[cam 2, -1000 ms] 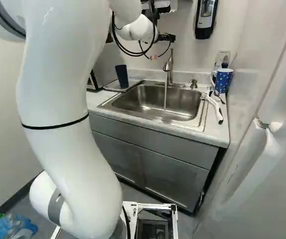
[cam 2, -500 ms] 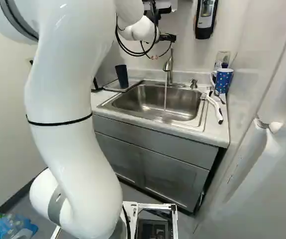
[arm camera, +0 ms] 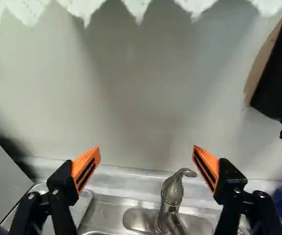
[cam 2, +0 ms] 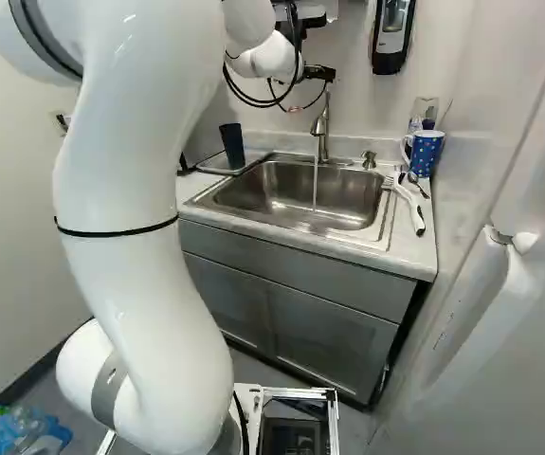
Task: Rinse the cup and place it in the tray
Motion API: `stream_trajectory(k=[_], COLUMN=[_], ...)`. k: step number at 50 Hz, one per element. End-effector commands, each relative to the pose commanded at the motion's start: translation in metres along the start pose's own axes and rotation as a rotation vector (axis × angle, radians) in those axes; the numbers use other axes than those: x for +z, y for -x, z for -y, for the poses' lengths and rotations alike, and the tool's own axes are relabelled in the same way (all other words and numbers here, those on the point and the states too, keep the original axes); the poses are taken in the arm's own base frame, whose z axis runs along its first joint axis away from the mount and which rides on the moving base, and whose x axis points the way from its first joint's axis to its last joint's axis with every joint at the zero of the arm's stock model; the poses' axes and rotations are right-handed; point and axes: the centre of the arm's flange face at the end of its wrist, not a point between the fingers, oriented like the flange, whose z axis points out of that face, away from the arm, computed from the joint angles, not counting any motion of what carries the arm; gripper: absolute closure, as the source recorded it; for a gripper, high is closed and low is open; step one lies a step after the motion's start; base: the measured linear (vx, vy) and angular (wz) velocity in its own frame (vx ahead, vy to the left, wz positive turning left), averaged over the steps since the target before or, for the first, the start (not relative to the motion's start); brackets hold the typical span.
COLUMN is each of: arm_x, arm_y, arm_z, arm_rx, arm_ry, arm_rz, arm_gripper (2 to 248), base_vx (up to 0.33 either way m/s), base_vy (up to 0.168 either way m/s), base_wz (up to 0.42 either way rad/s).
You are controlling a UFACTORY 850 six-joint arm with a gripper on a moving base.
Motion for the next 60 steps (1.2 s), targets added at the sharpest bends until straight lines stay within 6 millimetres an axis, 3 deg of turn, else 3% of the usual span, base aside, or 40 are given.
stream_trajectory(k=[60], arm_x=[-0.004], arm_y=[0.01], arm_z=[0.001], arm_rx=[-0.001], arm_ry=[-0.001], arm_rz=[0.112], arm_gripper=[3], base_vx=[0.0], base_vy=[0.0], base_wz=[0.0])
